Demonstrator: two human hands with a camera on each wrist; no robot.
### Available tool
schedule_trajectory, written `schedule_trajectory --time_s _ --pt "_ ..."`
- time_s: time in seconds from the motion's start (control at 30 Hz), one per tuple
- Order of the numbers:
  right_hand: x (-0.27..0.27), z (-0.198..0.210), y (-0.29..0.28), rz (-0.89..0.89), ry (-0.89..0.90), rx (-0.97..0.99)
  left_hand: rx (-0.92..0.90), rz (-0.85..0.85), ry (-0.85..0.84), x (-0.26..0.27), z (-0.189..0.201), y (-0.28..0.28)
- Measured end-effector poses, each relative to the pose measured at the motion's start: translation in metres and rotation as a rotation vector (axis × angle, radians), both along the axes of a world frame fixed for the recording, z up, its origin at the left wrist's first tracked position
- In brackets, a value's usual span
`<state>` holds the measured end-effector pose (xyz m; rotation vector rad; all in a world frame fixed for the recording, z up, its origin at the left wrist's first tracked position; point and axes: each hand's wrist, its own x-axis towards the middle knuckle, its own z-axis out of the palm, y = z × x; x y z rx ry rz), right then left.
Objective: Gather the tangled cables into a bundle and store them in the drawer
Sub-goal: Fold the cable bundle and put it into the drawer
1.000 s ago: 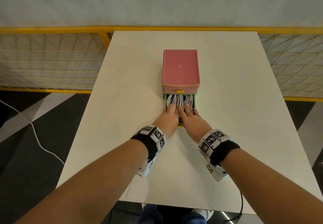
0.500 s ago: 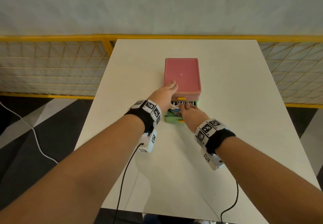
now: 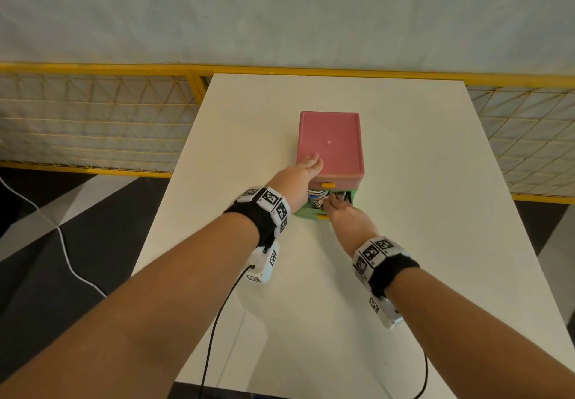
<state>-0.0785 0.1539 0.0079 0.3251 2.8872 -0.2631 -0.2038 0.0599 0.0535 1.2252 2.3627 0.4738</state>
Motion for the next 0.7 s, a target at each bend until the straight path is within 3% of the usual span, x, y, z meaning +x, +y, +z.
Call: schedule_trajectory --time_s 0.1,0.17,0.23,0.3,0.5,0.7 --pt "-0.003 0.004 0.004 0.063 -0.114 0.000 0.004 0.003 -0.008 -0.001 -0.001 0.000" --pt "-0.005 0.007 0.015 0.082 -0.132 -0.104 0.008 0.005 -0.015 -0.002 -0.002 0.000" --pt "-0.006 0.006 0.032 0.045 -0.054 -0.185 0.010 0.006 -0.025 -0.002 -0.002 0.000" --pt "-0.005 0.004 0.042 -0.011 0.055 -0.139 0.012 0.007 -0.033 -0.003 -0.002 -0.001" --pt "0.001 -0.009 0.022 -0.034 0.303 -0.110 0.027 0.002 -0.019 -0.002 -0.004 -0.001" --pt "0.006 -0.002 0.031 0.026 0.274 -0.132 0.029 0.000 -0.016 -0.002 -0.003 -0.001"
